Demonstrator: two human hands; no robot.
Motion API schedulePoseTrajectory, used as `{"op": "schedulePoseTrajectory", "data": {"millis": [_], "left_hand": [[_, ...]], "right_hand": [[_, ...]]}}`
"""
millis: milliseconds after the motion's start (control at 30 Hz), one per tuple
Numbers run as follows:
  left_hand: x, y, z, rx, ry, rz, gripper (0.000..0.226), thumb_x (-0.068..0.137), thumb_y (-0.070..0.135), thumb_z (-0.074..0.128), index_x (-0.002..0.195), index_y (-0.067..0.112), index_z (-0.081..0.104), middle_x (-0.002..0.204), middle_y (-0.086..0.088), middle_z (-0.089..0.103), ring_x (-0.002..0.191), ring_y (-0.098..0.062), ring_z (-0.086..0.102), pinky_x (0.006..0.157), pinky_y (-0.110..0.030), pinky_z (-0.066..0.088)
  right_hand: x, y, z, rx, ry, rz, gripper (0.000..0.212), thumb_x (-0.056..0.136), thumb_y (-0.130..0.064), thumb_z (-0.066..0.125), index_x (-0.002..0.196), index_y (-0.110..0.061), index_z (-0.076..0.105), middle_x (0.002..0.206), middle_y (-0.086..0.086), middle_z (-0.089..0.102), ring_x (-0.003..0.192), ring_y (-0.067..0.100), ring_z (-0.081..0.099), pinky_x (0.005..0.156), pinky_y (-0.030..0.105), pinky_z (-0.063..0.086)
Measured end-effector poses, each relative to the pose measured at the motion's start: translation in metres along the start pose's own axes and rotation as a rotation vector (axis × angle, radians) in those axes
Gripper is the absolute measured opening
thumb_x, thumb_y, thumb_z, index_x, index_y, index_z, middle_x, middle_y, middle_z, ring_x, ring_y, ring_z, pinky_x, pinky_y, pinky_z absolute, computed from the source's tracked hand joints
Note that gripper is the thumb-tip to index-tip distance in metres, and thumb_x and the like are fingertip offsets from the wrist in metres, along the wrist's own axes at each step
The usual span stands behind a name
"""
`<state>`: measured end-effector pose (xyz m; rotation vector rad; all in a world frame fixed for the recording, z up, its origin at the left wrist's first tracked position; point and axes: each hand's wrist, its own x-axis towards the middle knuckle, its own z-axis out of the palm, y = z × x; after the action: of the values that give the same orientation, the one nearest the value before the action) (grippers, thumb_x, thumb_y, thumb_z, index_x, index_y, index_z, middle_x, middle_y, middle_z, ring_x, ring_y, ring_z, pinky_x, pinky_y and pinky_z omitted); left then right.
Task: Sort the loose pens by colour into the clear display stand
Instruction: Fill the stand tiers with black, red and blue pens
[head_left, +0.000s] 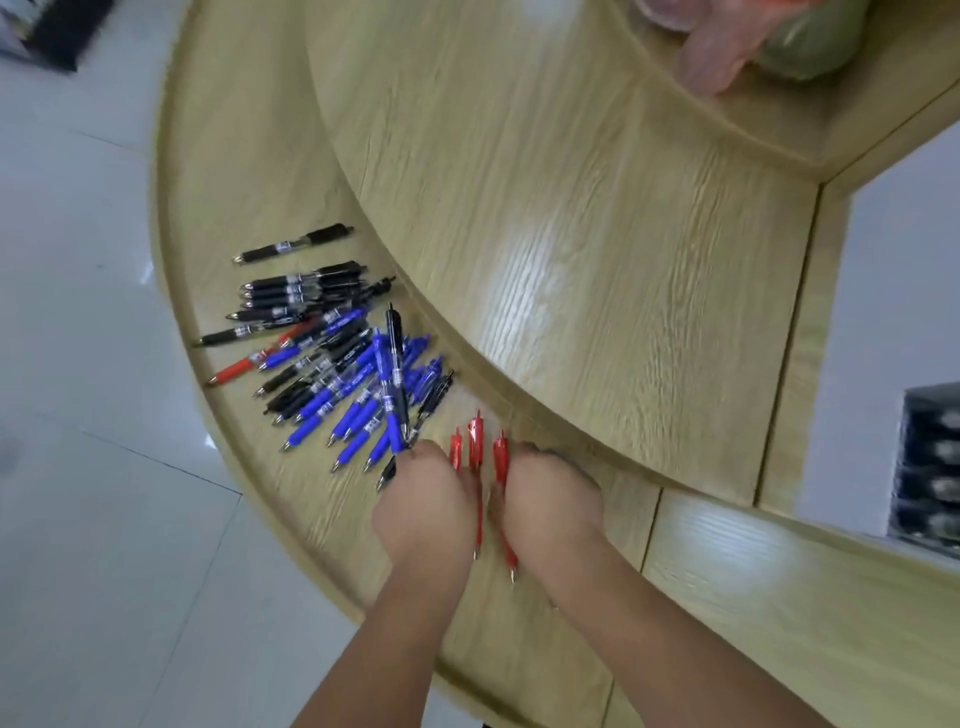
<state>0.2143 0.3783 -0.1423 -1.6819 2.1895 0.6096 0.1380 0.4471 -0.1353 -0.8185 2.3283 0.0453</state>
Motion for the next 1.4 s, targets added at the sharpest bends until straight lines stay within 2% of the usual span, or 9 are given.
{"op": "schedulePoseTrajectory", "data": {"millis": [200, 333, 433, 567, 700, 767, 900, 1067, 1400], "left_hand": [[-0.014, 0.003, -0.038, -0.190, -0.040, -0.039, 0.019, 0.090, 0.035, 0.055, 0.075, 0.023, 0.056, 0.067, 0.007, 0.062, 0.066, -0.020, 0.062, 0.058, -0.028, 0.045], [-0.065, 0.020, -0.096, -0.370, -0.018, 0.117, 0.019, 0.090, 0.033, 0.068, 0.076, 0.037, 0.055, 0.075, 0.022, 0.061, 0.065, -0.006, 0.059, 0.060, -0.028, 0.046], [-0.110, 0.045, -0.138, -0.533, -0.011, 0.229, 0.019, 0.082, 0.023, 0.079, 0.074, 0.035, 0.066, 0.063, 0.021, 0.064, 0.049, -0.005, 0.056, 0.054, -0.018, 0.046], [-0.168, 0.099, -0.188, -0.629, -0.008, 0.364, 0.021, 0.077, 0.020, 0.082, 0.069, 0.037, 0.072, 0.051, 0.018, 0.062, 0.055, -0.005, 0.057, 0.058, -0.009, 0.042], [-0.219, 0.161, -0.226, -0.736, 0.031, 0.483, 0.023, 0.074, 0.024, 0.083, 0.073, 0.044, 0.072, 0.055, -0.002, 0.066, 0.051, -0.011, 0.060, 0.059, -0.024, 0.045], [-0.240, 0.189, -0.236, -0.808, 0.066, 0.535, 0.023, 0.072, 0.026, 0.084, 0.073, 0.045, 0.072, 0.053, -0.007, 0.064, 0.049, -0.015, 0.061, 0.056, -0.019, 0.044], [-0.264, 0.234, -0.233, -0.884, 0.143, 0.681, 0.019, 0.058, 0.052, 0.079, 0.075, 0.045, 0.074, 0.050, 0.010, 0.055, 0.045, -0.008, 0.050, 0.052, -0.017, 0.040], [-0.273, 0.268, -0.204, -0.887, 0.147, 0.681, 0.048, 0.069, 0.009, 0.087, 0.068, 0.055, 0.073, 0.057, 0.021, 0.059, 0.052, 0.002, 0.051, 0.057, -0.009, 0.040], [-0.276, 0.279, -0.162, -0.804, 0.351, 0.623, 0.046, 0.066, 0.014, 0.091, 0.077, 0.054, 0.070, 0.066, 0.026, 0.060, 0.060, 0.008, 0.055, 0.060, -0.004, 0.041]], "right_hand": [[-0.026, 0.015, -0.036, 0.181, -0.051, -0.002, 0.020, 0.089, -0.042, 0.053, 0.080, -0.025, 0.048, 0.068, -0.009, 0.047, 0.067, 0.015, 0.051, 0.056, 0.025, 0.037], [-0.082, 0.044, -0.084, 0.298, 0.009, -0.103, 0.023, 0.089, -0.050, 0.049, 0.090, -0.027, 0.052, 0.080, -0.006, 0.063, 0.075, 0.016, 0.063, 0.059, 0.028, 0.041], [-0.132, 0.081, -0.128, 0.481, 0.048, -0.144, 0.028, 0.075, -0.063, 0.043, 0.096, -0.045, 0.051, 0.092, -0.021, 0.066, 0.071, 0.008, 0.061, 0.065, 0.020, 0.046], [-0.195, 0.139, -0.192, 0.679, 0.170, -0.140, 0.019, 0.076, -0.044, 0.067, 0.091, -0.055, 0.059, 0.088, -0.035, 0.063, 0.066, 0.004, 0.061, 0.064, 0.011, 0.045], [-0.241, 0.194, -0.246, 0.774, 0.355, -0.116, 0.026, 0.070, -0.039, 0.077, 0.082, -0.057, 0.062, 0.051, -0.016, 0.057, 0.050, 0.004, 0.055, 0.057, 0.013, 0.044], [-0.251, 0.220, -0.269, 0.858, 0.488, -0.104, 0.029, 0.067, -0.032, 0.083, 0.077, -0.053, 0.066, 0.043, -0.012, 0.051, 0.042, 0.003, 0.046, 0.050, 0.011, 0.039], [-0.245, 0.261, -0.305, 1.030, 0.655, -0.114, 0.029, 0.074, -0.007, 0.081, 0.076, -0.035, 0.073, 0.057, -0.006, 0.062, 0.043, 0.000, 0.043, 0.047, 0.010, 0.035], [-0.212, 0.274, -0.322, 1.056, 0.667, -0.138, 0.017, 0.083, -0.017, 0.074, 0.084, -0.033, 0.071, 0.078, -0.018, 0.071, 0.062, 0.003, 0.060, 0.056, 0.013, 0.042], [-0.181, 0.268, -0.319, 0.962, 0.714, -0.205, 0.013, 0.085, -0.024, 0.073, 0.089, -0.036, 0.068, 0.082, -0.020, 0.070, 0.067, 0.008, 0.061, 0.057, 0.019, 0.045]]}}
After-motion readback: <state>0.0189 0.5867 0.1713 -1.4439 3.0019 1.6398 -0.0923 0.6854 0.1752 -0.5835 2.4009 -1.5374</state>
